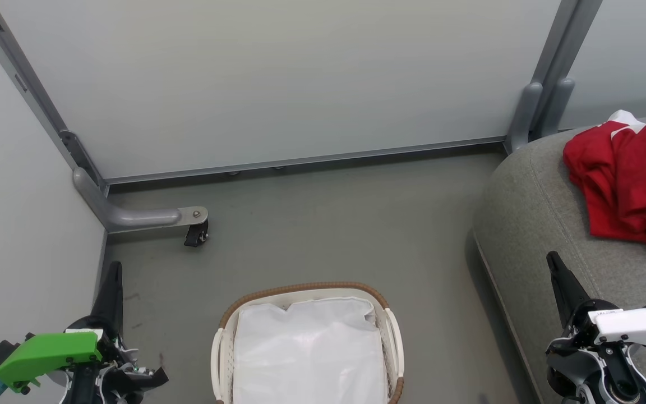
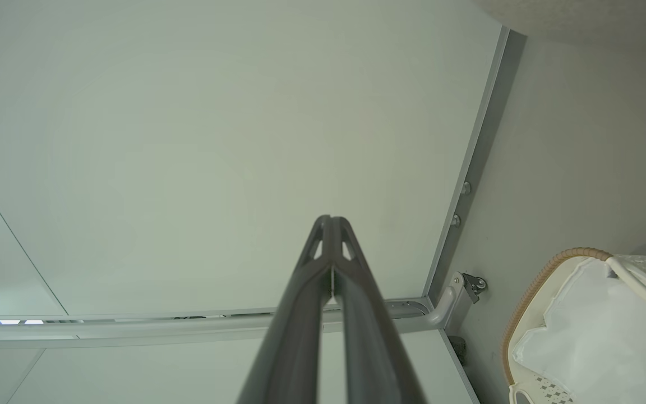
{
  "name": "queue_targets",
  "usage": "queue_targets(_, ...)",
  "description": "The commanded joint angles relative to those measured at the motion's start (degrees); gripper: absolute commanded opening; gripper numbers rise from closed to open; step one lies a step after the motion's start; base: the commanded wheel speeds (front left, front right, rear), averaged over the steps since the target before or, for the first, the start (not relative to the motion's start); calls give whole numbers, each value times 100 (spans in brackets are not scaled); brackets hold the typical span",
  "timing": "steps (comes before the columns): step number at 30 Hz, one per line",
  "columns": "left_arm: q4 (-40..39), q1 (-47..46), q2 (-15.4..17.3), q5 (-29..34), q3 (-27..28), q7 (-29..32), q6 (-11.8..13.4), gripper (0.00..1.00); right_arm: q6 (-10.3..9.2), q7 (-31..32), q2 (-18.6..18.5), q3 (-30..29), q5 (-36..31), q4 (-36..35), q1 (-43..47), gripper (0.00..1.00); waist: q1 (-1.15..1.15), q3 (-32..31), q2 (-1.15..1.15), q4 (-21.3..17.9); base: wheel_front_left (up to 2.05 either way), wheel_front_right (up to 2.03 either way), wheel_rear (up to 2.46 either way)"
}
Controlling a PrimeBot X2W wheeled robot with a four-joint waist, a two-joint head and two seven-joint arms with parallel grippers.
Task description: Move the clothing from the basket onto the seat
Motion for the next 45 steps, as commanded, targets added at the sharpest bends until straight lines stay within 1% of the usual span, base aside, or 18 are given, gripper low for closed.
queue_targets(1,-1,-56,14,44,28,26,-20,0,-4,17,-34,-10,20,-22,-46,0,0,0,0,0,0,0,0)
queue_targets(45,-1,-60,-10,58,57,44,-20,0,-4,17,-34,-9,20,-22,-46,0,0,0,0,0,0,0,0)
